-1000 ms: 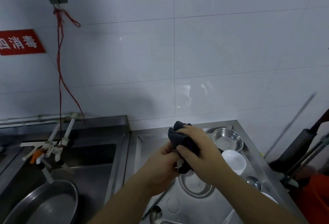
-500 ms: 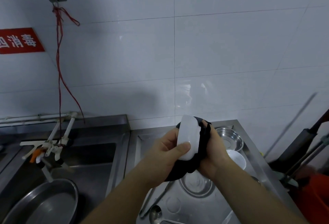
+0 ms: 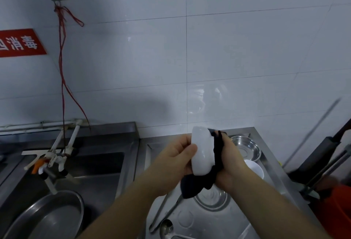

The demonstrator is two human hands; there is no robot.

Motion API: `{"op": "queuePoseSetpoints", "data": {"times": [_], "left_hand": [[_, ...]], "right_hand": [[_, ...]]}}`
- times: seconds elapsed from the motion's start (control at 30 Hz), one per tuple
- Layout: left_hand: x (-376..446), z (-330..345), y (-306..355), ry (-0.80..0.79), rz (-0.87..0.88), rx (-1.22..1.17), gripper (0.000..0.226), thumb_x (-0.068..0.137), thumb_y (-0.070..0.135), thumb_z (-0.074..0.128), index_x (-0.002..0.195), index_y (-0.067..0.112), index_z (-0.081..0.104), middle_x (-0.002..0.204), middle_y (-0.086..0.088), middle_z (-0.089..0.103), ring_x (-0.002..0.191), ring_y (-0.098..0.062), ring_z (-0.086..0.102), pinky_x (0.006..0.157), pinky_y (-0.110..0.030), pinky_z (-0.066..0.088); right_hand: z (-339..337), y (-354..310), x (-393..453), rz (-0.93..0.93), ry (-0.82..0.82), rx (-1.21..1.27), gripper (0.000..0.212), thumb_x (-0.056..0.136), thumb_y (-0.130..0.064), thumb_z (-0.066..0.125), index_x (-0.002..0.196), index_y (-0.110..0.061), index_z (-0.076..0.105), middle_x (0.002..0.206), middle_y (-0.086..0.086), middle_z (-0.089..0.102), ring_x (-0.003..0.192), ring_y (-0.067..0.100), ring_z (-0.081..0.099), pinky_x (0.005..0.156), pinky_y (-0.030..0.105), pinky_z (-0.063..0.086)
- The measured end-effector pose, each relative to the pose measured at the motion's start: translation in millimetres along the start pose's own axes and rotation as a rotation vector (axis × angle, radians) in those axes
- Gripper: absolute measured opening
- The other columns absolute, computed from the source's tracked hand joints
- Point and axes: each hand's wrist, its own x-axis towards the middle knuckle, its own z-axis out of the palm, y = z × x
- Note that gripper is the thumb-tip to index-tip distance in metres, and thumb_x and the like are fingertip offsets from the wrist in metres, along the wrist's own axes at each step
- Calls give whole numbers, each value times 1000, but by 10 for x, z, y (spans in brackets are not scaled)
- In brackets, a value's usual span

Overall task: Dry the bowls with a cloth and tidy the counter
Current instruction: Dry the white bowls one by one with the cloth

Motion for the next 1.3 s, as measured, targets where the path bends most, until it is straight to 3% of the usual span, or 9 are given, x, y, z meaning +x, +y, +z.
{"op": "queuePoseSetpoints", "data": {"times": [0.1, 0.17, 0.23, 0.4, 0.57, 0.7, 0.87, 1.2, 1.3], "left_hand": [[-44, 62, -114, -25, 51, 346, 27, 98, 46, 55, 120, 36, 65, 115, -3, 73, 106, -31, 72, 95, -53, 61], [-70, 84, -187, -84, 59, 411, 24, 99, 42, 54, 121, 40, 63, 112, -1, 75, 97, -26, 75, 89, -41, 64], [-84, 88, -174, -104, 53, 328, 29, 102, 26, 58, 126, 38, 66, 118, 3, 77, 105, -18, 76, 90, -33, 64], [5, 23, -45, -2, -40, -153, 37, 95, 21, 63, 131, 13, 68, 124, -15, 75, 115, -36, 73, 88, -43, 64], [-82, 74, -118, -40, 122, 471, 24, 100, 37, 56, 122, 34, 64, 111, 0, 76, 102, -24, 74, 90, -49, 63], [-104, 92, -205, -69, 195, 770, 21, 100, 41, 52, 119, 41, 60, 107, 10, 73, 95, -15, 71, 86, -46, 62], [-49, 144, -62, -10, 93, 375, 34, 94, 41, 61, 128, 43, 66, 122, 7, 76, 115, -16, 73, 101, -45, 60], [-60, 191, -148, 21, 248, 997, 9, 109, 35, 48, 103, 30, 51, 88, 6, 65, 75, -8, 63, 63, -19, 52], [-43, 184, -195, 31, 271, 1050, 10, 110, 36, 46, 101, 32, 43, 92, 7, 64, 74, -8, 62, 61, -15, 49]], "right_hand": [[-17, 58, -13, 92, 47, 33, 49, 91, -49, 60, 115, -8, 75, 109, 17, 72, 104, 37, 74, 90, 48, 61], [-60, 46, -26, 81, 66, 25, 50, 88, -54, 63, 109, -11, 74, 104, 16, 72, 96, 36, 73, 82, 44, 60], [-111, 4, -32, 46, 60, -14, 48, 88, -56, 63, 102, -11, 72, 95, 15, 72, 86, 35, 71, 73, 41, 58], [-81, -45, -67, -24, 82, -67, 47, 93, -54, 65, 103, -12, 82, 98, 14, 78, 81, 35, 75, 71, 41, 61], [19, 25, -113, 25, 146, 10, 39, 97, -45, 58, 105, -9, 71, 90, 16, 71, 85, 34, 70, 74, 43, 58], [47, -47, -165, 51, 176, 48, 44, 94, -52, 64, 110, -11, 69, 105, 16, 68, 99, 36, 65, 107, 49, 50], [56, -41, -169, 8, 120, -4, 40, 98, -42, 59, 100, -5, 73, 95, 19, 73, 83, 37, 72, 64, 38, 59], [-11, 40, -233, -64, 178, 32, 44, 101, -34, 57, 120, 4, 73, 112, 25, 76, 98, 45, 75, 88, 52, 61], [-22, 31, -261, -103, 171, 69, 39, 105, -36, 58, 114, -3, 76, 101, 21, 80, 84, 39, 79, 63, 44, 64]]}}
